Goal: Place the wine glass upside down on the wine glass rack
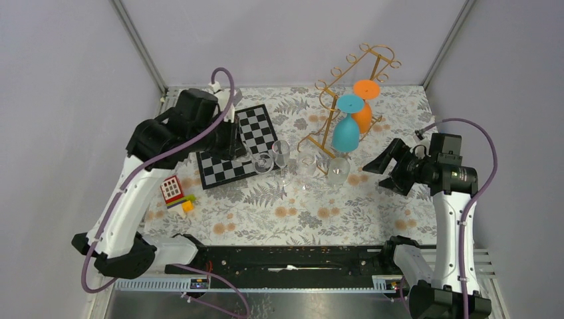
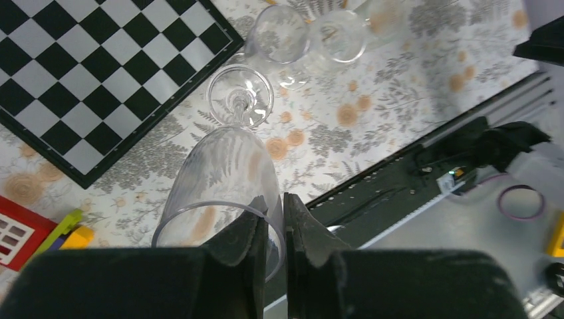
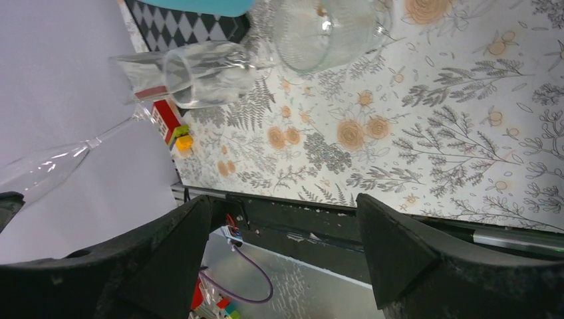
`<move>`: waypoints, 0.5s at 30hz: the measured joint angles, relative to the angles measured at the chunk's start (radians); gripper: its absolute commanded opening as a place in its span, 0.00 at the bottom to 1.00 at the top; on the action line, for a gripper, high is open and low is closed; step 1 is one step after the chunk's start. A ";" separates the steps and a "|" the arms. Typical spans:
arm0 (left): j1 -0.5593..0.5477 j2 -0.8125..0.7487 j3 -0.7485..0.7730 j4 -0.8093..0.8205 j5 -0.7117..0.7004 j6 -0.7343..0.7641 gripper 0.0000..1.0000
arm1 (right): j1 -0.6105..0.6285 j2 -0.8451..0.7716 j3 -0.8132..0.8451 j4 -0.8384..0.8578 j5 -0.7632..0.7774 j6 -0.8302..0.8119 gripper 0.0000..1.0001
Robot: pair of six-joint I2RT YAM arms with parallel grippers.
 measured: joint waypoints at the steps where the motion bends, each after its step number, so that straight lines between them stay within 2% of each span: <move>1: 0.000 -0.007 0.014 -0.005 0.010 -0.011 0.00 | 0.000 0.001 0.021 -0.010 -0.003 0.001 0.87; 9: 0.002 -0.066 0.143 -0.031 0.064 -0.106 0.00 | 0.014 0.021 0.240 -0.055 -0.034 0.035 0.87; 15: 0.002 -0.127 0.138 0.034 0.166 -0.182 0.00 | 0.031 0.042 0.358 -0.087 -0.069 0.074 0.87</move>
